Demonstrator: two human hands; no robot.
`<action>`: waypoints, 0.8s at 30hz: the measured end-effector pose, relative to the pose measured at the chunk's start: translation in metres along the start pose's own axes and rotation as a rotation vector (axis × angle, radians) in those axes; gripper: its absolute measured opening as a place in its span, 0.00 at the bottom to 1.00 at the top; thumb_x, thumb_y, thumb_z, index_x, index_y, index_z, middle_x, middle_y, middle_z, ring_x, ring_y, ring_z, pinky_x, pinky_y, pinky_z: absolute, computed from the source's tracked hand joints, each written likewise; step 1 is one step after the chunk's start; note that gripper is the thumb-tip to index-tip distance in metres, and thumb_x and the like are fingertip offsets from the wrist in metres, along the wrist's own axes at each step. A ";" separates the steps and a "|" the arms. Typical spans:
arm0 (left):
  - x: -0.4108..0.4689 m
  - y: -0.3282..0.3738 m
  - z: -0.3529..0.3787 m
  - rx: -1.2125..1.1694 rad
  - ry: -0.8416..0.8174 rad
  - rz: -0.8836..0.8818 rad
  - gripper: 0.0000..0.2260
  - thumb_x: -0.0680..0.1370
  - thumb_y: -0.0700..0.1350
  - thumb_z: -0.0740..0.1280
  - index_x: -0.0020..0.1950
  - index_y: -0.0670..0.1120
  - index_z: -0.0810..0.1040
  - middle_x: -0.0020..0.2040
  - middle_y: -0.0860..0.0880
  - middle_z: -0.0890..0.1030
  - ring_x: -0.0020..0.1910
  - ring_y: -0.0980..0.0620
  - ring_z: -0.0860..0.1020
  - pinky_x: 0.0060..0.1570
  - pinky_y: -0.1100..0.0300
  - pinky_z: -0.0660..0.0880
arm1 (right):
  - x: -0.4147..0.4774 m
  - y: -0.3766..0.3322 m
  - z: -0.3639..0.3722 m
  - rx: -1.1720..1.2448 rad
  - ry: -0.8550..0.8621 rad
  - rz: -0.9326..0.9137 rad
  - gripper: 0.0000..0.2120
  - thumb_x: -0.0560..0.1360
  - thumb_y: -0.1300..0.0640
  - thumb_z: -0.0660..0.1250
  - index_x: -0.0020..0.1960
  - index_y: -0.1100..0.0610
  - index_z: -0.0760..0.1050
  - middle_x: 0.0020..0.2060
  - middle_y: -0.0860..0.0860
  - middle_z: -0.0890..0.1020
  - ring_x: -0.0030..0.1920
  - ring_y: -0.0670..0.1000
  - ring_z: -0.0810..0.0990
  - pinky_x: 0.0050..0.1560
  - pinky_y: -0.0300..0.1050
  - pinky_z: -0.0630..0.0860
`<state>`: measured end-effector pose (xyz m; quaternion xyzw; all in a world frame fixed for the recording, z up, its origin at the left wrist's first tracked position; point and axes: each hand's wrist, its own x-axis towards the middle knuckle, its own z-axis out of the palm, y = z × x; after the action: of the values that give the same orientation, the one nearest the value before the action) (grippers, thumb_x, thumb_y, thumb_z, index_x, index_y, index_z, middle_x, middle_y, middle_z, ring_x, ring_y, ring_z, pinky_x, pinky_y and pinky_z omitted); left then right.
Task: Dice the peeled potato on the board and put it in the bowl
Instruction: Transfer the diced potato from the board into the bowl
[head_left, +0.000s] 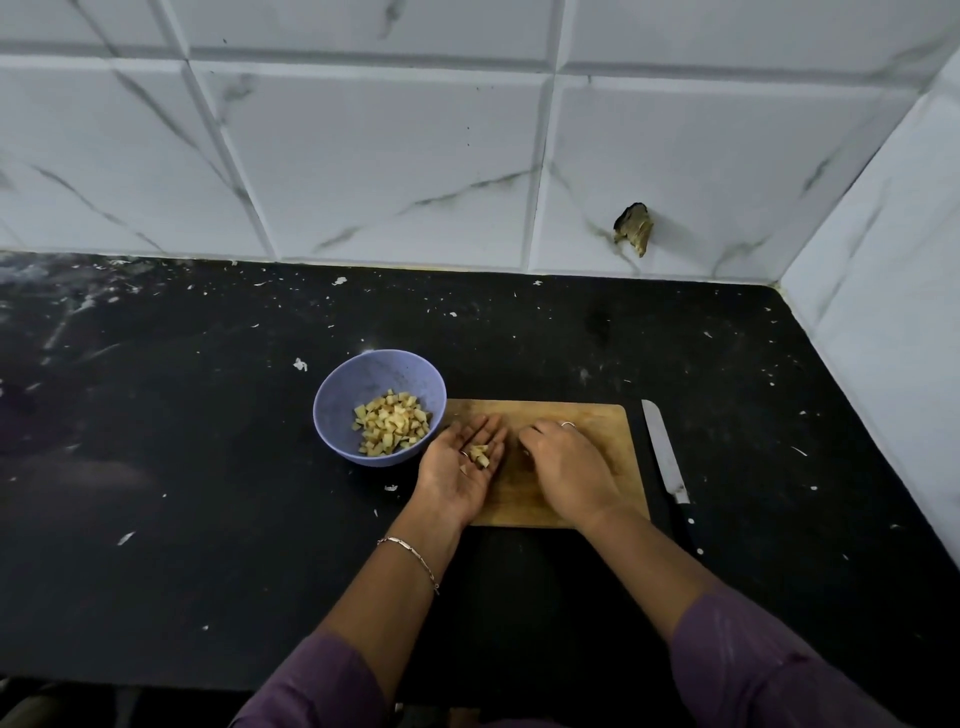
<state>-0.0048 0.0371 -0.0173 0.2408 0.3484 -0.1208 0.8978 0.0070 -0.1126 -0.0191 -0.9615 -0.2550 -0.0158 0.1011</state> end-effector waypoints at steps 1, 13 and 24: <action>0.000 0.000 0.000 -0.003 -0.004 -0.003 0.17 0.85 0.46 0.53 0.63 0.37 0.76 0.60 0.38 0.80 0.61 0.41 0.79 0.64 0.50 0.73 | 0.002 0.000 -0.002 0.003 -0.006 -0.005 0.11 0.79 0.62 0.65 0.59 0.51 0.76 0.55 0.49 0.78 0.54 0.48 0.75 0.53 0.41 0.77; 0.000 -0.001 0.005 0.030 -0.059 -0.003 0.18 0.86 0.47 0.52 0.60 0.37 0.76 0.61 0.39 0.79 0.57 0.43 0.79 0.59 0.53 0.74 | 0.009 0.008 -0.003 -0.024 -0.015 -0.081 0.09 0.79 0.61 0.63 0.57 0.54 0.77 0.51 0.50 0.78 0.51 0.49 0.76 0.48 0.41 0.74; -0.004 -0.004 0.007 0.046 -0.049 -0.032 0.17 0.85 0.45 0.54 0.62 0.36 0.76 0.60 0.38 0.81 0.59 0.43 0.80 0.61 0.51 0.75 | 0.016 0.013 -0.023 1.216 -0.015 0.470 0.06 0.73 0.67 0.73 0.48 0.60 0.83 0.43 0.55 0.85 0.47 0.52 0.85 0.51 0.44 0.82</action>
<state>-0.0056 0.0300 -0.0113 0.2529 0.3275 -0.1492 0.8981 0.0282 -0.1206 0.0021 -0.7630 -0.0020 0.1605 0.6261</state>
